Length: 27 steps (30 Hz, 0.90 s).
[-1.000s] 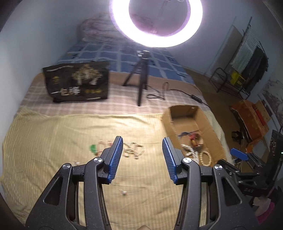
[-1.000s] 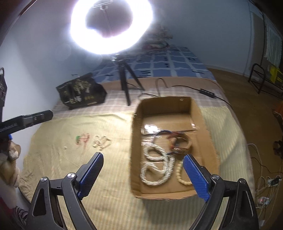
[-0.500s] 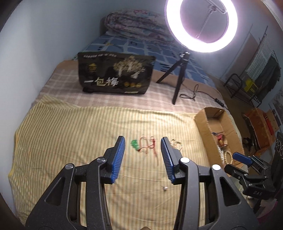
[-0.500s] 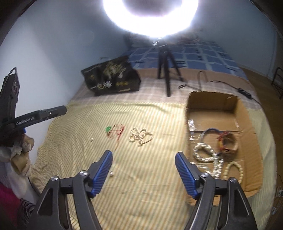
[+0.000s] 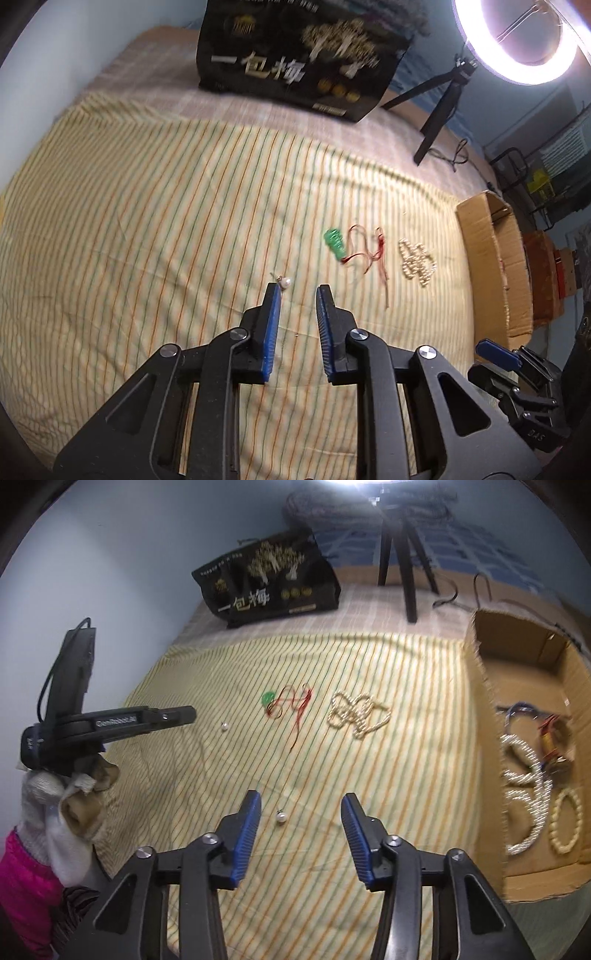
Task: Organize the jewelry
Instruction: 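Move both tools back over the bedsheet toward the pearl earring, then close the left tool on one pearl earring while the right tool grasps the other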
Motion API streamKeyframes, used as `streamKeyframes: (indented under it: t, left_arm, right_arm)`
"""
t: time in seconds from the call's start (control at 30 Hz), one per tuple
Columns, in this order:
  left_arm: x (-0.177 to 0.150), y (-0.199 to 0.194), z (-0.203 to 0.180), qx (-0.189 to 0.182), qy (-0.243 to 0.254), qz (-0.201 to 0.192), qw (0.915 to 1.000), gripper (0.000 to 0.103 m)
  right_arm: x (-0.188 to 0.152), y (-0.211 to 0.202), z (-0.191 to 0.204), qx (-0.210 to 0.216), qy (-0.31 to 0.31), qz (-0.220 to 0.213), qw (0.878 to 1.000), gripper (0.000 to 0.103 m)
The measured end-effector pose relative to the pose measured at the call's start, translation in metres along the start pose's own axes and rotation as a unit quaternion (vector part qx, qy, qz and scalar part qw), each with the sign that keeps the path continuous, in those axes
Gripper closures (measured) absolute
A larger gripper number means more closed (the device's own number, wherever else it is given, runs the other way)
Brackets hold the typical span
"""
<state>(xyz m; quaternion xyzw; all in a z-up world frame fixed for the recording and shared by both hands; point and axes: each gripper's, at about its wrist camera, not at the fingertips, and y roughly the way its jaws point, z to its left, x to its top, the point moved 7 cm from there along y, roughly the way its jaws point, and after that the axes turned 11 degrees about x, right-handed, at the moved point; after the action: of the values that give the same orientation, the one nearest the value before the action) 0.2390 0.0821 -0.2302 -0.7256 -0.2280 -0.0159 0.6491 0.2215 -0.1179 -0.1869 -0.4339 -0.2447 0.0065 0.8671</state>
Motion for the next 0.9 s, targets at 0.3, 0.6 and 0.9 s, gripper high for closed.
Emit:
streamKeyframes:
  t: [0.3,0.6,0.9]
  left_arm:
    - [-0.004,0.029,-0.005,0.011,0.002,0.021,0.9997,0.087]
    - [0.003,0.046,-0.001,0.019,-0.012,0.034,0.9992,0.087]
    - [0.005,0.058,-0.003,0.030,-0.004,0.038,0.9988,0.087]
  right_arm:
    - [-0.007,0.027,0.000,0.008,0.005,0.026,1.000,0.064]
    - [-0.006,0.042,-0.003,0.010,0.009,0.039,0.999,0.067]
    - [-0.005,0.053,0.001,0.017,0.005,0.049,0.999,0.072]
